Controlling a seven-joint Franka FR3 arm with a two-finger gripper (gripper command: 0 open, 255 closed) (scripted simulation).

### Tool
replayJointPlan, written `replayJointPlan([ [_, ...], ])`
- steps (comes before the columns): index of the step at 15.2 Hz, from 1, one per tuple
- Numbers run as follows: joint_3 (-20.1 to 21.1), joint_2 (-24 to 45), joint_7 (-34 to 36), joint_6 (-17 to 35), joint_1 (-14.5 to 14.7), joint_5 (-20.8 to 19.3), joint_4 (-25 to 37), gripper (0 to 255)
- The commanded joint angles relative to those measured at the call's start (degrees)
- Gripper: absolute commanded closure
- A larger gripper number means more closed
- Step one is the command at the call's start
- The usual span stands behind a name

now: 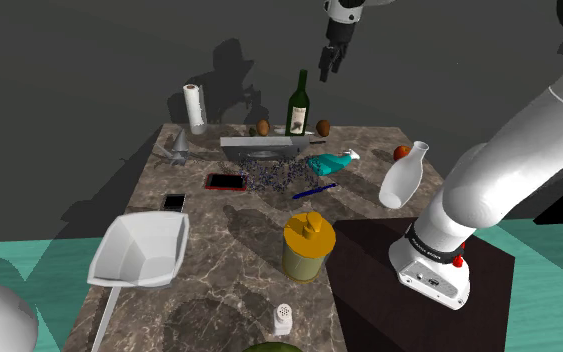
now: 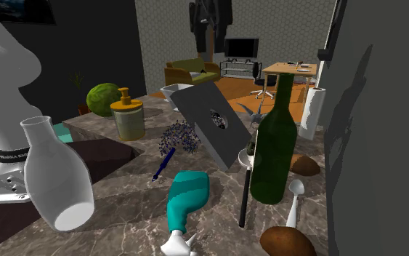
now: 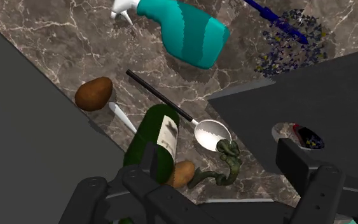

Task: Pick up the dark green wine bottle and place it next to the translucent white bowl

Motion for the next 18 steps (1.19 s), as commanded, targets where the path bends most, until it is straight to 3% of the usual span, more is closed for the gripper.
replayJointPlan([
  [1, -1.06, 4.53, -2.67, 1.13, 0.0, 1.44, 3.8, 0],
  [11, -3.48, 26.72, -15.73, 1.61, -3.71, 11.0, 26.29, 0],
  [18, -3.14, 28.27, -16.14, 6.33, -3.81, 11.61, 23.04, 0],
])
